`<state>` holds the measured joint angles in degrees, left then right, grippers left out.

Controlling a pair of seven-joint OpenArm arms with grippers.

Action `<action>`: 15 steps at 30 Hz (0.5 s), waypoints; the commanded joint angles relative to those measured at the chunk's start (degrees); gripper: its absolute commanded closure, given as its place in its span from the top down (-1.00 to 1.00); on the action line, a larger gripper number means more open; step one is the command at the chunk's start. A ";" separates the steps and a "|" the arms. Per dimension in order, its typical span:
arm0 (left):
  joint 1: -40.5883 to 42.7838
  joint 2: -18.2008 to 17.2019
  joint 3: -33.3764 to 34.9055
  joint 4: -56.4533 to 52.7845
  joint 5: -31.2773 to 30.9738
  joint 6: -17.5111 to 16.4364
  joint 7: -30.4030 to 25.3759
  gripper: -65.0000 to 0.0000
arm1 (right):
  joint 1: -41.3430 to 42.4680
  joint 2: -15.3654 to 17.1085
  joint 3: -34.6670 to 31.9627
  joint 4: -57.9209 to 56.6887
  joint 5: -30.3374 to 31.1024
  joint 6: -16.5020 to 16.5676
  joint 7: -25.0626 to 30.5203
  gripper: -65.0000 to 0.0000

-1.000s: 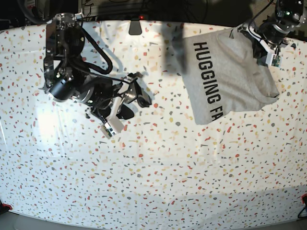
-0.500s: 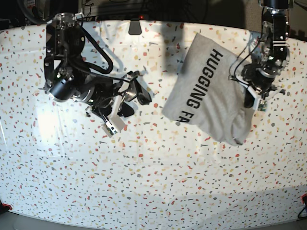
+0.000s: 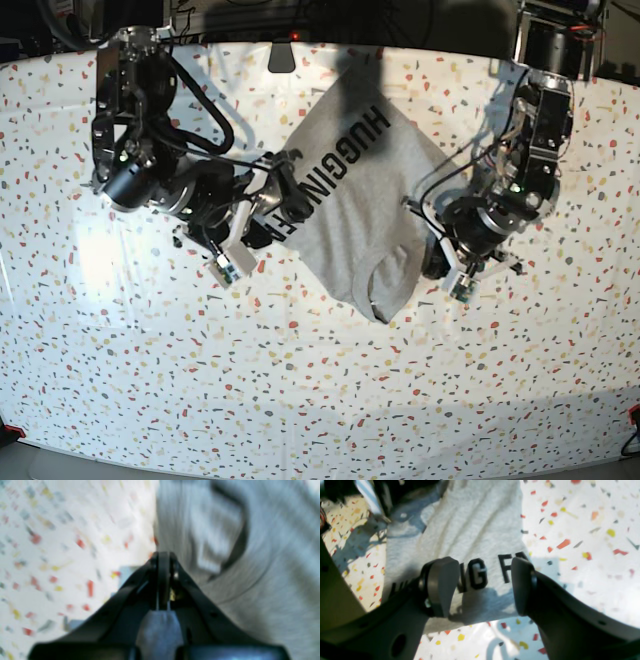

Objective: Fold the T-shirt properly
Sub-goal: 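Grasp the folded shirt's corners with both grippers, then rotate and square the folded shirt with both grippers, then release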

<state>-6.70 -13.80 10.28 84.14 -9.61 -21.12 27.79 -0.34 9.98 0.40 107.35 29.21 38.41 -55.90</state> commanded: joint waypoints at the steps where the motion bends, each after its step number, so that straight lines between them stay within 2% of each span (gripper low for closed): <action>1: -0.94 -1.36 -0.15 3.10 -2.45 0.15 -0.31 -1.00 | 0.81 0.20 0.37 0.70 -1.20 -0.42 2.47 0.13; 2: -0.90 -2.60 -0.15 5.11 -5.22 0.15 1.36 -1.00 | 0.90 0.17 0.37 0.44 -3.41 -1.86 4.13 0.09; 3: -0.90 -3.93 -0.15 6.88 -8.09 0.20 3.43 -1.00 | 1.03 0.20 0.37 -0.13 -5.33 -3.39 5.49 -0.03; 5: -0.72 -6.32 -0.15 9.88 -13.35 1.16 8.09 -1.00 | 1.53 0.20 0.37 -1.64 -7.54 -4.39 6.58 -0.44; 7: 0.72 -7.69 -0.17 12.00 -13.70 3.45 10.32 -1.00 | 2.29 0.17 0.37 -3.52 -8.26 -4.37 6.88 -0.93; 8: 1.92 -8.33 -0.17 12.68 -13.25 4.17 10.32 -1.00 | 2.82 0.20 0.37 -4.48 -8.28 -4.35 6.91 -1.00; 10: 4.63 -9.14 -0.17 13.27 -12.98 5.38 9.88 -1.00 | 4.11 0.17 0.37 -6.64 -8.28 -4.35 6.86 -1.00; 15: 11.80 -9.14 -0.17 13.31 -14.56 5.51 9.94 -1.00 | 6.78 0.20 0.37 -12.35 -11.26 -4.37 6.73 -1.00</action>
<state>5.96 -22.41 10.50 96.40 -23.94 -15.55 39.07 5.41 10.00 0.64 94.04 17.65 34.04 -50.15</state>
